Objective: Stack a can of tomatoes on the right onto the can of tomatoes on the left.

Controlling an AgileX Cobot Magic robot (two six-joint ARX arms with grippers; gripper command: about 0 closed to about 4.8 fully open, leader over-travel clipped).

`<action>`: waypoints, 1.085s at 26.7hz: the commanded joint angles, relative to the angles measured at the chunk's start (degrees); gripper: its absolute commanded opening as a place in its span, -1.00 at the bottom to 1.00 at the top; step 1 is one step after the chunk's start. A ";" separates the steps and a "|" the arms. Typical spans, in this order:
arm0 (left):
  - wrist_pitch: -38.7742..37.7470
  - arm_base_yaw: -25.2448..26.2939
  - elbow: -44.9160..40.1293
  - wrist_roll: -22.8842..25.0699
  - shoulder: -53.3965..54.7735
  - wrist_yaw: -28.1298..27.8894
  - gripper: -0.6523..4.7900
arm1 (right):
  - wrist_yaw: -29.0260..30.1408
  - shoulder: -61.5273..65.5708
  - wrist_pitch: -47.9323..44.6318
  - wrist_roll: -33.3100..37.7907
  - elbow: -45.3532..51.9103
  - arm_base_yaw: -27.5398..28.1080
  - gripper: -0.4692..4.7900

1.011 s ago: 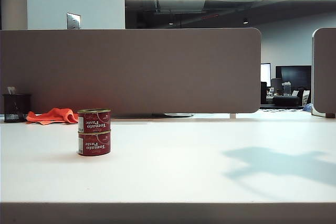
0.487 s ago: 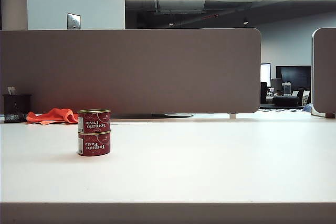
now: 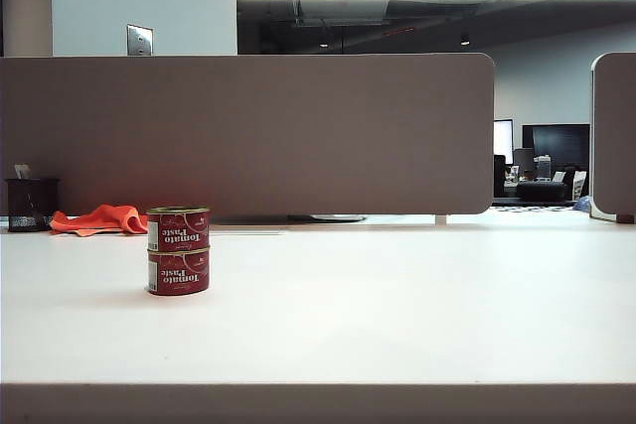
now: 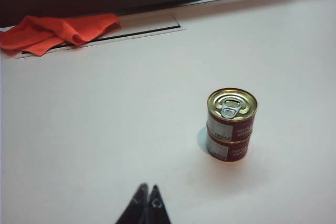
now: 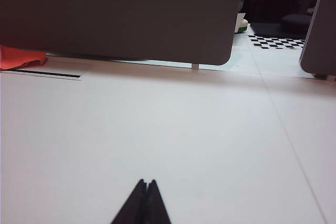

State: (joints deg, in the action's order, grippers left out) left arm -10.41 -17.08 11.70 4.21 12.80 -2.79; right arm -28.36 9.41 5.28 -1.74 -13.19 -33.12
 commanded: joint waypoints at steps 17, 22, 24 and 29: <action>19.87 -0.02 -11.34 -5.70 -1.16 3.23 -0.78 | 1.29 -1.46 -10.93 0.20 12.50 0.04 -0.84; 15.23 -0.02 -11.34 -5.40 -5.16 3.28 -0.78 | 1.46 -1.49 -9.55 0.17 13.09 0.04 -0.84; 10.84 -0.02 -11.34 -4.55 -8.46 3.23 -0.78 | 1.57 -1.49 -8.22 0.11 13.09 0.02 -0.84; 6.71 0.02 -11.34 -4.13 -12.68 3.69 -0.78 | 6.80 -1.55 -9.18 -0.24 13.09 0.04 -0.84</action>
State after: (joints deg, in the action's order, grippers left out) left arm -3.11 -17.08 0.30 -0.25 0.01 0.10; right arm -23.14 7.88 -2.35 -1.87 -0.43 -33.06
